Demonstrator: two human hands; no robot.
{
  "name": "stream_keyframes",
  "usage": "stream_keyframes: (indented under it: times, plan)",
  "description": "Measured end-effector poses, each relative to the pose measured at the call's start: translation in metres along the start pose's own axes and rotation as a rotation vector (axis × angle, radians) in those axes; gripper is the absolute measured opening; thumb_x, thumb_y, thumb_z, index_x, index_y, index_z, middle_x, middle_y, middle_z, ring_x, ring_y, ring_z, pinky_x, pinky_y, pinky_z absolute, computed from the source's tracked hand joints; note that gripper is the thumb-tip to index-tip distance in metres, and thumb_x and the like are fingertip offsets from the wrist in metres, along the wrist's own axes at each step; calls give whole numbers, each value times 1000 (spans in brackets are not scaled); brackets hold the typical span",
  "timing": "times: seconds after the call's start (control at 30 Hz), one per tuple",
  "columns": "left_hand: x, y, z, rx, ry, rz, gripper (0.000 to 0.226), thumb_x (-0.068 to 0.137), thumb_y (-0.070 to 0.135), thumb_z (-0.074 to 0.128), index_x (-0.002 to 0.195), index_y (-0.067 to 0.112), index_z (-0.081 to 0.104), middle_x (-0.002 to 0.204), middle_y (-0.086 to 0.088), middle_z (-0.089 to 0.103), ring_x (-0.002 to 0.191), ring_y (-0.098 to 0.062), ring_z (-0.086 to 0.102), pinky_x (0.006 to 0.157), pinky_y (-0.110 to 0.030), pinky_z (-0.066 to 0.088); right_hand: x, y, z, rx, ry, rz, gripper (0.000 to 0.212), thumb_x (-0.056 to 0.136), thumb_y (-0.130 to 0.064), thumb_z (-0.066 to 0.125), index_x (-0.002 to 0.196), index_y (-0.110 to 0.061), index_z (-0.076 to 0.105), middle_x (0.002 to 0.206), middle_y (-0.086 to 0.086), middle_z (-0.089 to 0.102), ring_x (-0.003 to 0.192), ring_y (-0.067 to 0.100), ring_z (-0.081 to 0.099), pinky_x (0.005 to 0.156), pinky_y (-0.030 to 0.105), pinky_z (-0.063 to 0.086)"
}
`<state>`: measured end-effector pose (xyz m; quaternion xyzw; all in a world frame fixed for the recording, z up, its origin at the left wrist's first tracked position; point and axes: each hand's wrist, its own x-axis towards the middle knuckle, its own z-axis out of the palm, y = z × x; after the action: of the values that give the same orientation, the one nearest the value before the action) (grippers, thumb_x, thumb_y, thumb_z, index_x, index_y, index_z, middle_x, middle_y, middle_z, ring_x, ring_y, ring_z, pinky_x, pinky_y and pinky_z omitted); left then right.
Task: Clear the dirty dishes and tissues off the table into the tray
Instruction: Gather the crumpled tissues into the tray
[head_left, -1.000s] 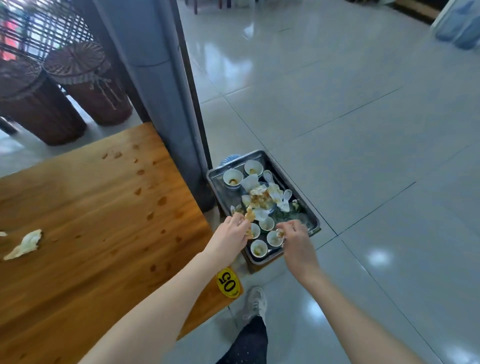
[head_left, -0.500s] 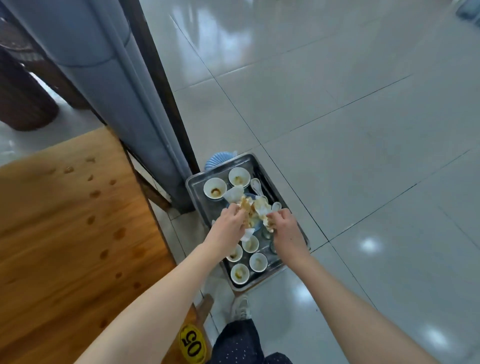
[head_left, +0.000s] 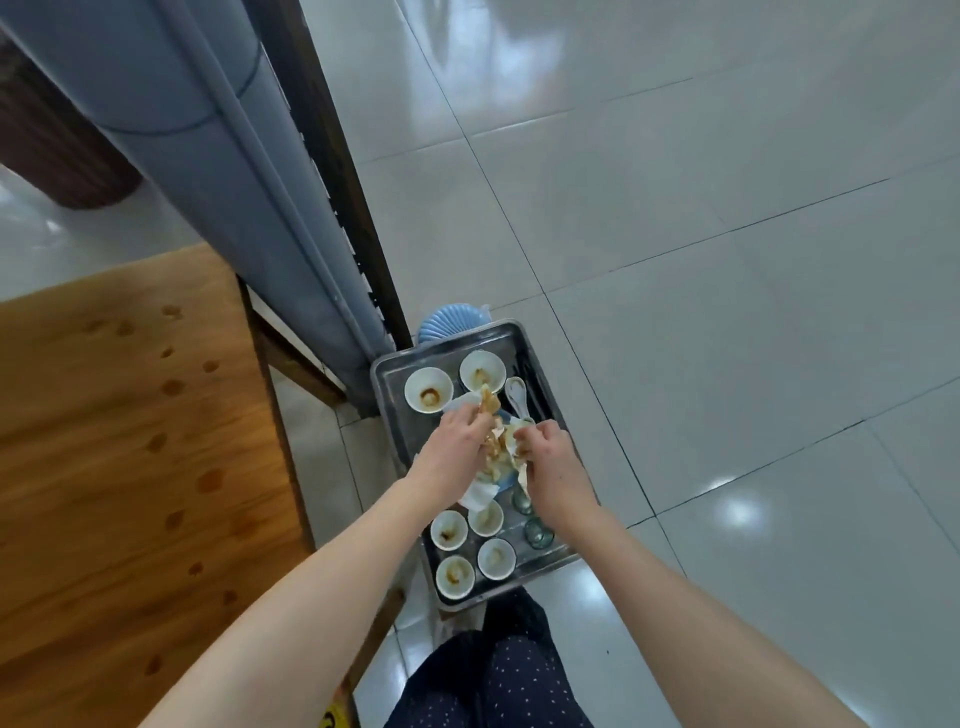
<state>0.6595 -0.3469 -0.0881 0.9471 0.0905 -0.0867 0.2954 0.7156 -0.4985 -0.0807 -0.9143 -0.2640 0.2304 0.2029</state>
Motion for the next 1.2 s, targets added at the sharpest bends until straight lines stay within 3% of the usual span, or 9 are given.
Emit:
stream_keyframes:
  times: [0.23, 0.37, 0.47, 0.6, 0.87, 1.03, 1.2]
  plan:
    - [17, -1, 3, -86, -44, -92, 40, 91, 3, 57, 130, 12, 51, 147, -5, 31, 135, -26, 30, 107, -29, 27, 31, 23, 6, 9, -83, -9, 49, 69, 18, 50, 106, -14, 56, 106, 2, 45, 96, 22, 50, 72, 39, 52]
    - [17, -2, 4, -98, -79, -189, 57, 89, 12, 63, 142, 22, 44, 156, -3, 19, 136, -30, 30, 110, -40, 32, 46, 36, 8, 39, -111, -61, 47, 78, 10, 53, 120, -12, 54, 114, 7, 46, 102, 25, 50, 83, 37, 50]
    - [10, -9, 2, -49, -65, -253, 63, 89, 24, 66, 145, 29, 37, 158, -4, 16, 141, -29, 24, 113, -46, 29, 54, 42, 9, 59, -211, -60, 61, 85, -9, 66, 140, -18, 42, 135, 7, 40, 120, 25, 45, 97, 34, 43]
    - [-2, -19, -2, -16, -52, -354, 65, 90, 33, 65, 147, 31, 33, 159, -5, 15, 143, -28, 21, 114, -49, 27, 57, 50, 9, 49, -291, -31, 72, 85, -19, 69, 146, -24, 33, 148, 10, 32, 134, 27, 34, 106, 38, 37]
    - [-31, -27, -30, -6, 31, -444, 62, 94, 32, 59, 149, 29, 30, 158, -3, 18, 142, -27, 25, 114, -44, 24, 61, 27, -13, 32, -184, -115, 53, 88, -10, 59, 137, -23, 45, 136, 1, 46, 120, 21, 46, 94, 34, 44]
    - [-66, -35, -49, 13, 187, -462, 54, 97, 25, 52, 147, 26, 33, 151, -3, 33, 135, -22, 36, 111, -39, 32, 54, -17, -20, -52, -115, -186, 43, 90, -7, 52, 131, -20, 50, 129, 3, 50, 114, 23, 47, 91, 32, 42]
    - [-119, -52, -66, 49, 276, -489, 53, 98, 23, 48, 149, 25, 33, 147, -3, 39, 130, -23, 42, 106, -38, 39, 24, -61, -12, -201, -34, -320, 44, 91, -9, 48, 133, -22, 50, 132, 2, 52, 122, 23, 42, 103, 35, 33]
